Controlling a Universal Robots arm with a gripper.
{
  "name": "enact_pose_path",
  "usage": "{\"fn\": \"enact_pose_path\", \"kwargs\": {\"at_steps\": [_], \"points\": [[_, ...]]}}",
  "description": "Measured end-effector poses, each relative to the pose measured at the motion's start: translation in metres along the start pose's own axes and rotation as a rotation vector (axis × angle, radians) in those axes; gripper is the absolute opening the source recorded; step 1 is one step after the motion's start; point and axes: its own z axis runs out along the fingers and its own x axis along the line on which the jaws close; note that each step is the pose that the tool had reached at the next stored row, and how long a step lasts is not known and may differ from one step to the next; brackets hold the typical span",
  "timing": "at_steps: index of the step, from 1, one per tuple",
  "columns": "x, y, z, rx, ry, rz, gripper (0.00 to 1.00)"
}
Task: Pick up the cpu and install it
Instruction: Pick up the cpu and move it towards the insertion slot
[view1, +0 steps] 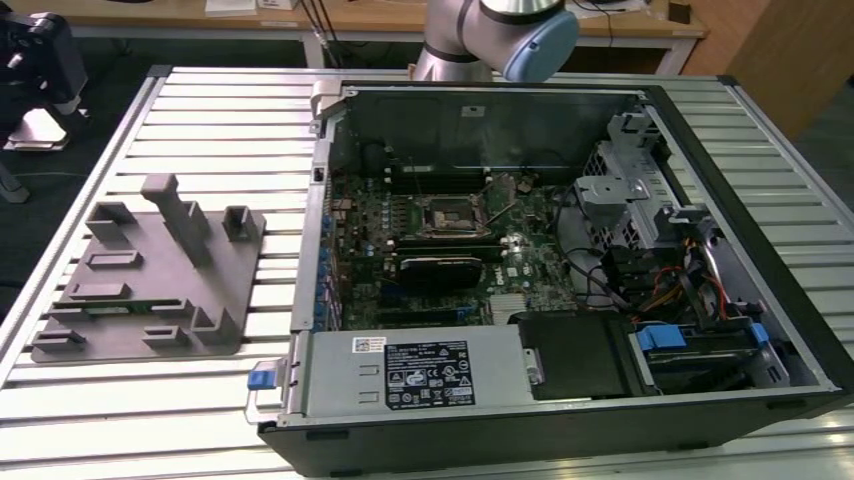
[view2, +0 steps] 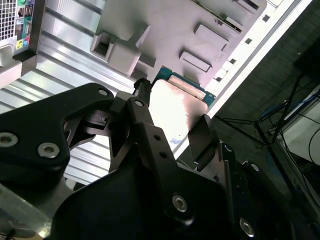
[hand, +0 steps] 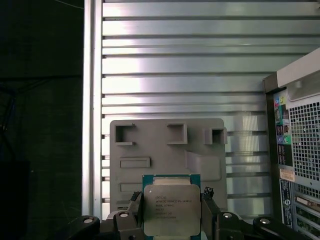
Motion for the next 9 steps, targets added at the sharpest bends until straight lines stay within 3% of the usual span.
{"fn": "enact_pose_path", "kwargs": {"at_steps": [9], "points": [[-0.0076,0.0005,0.0002,0.0001,0.0001,0.000,0.55]]}}
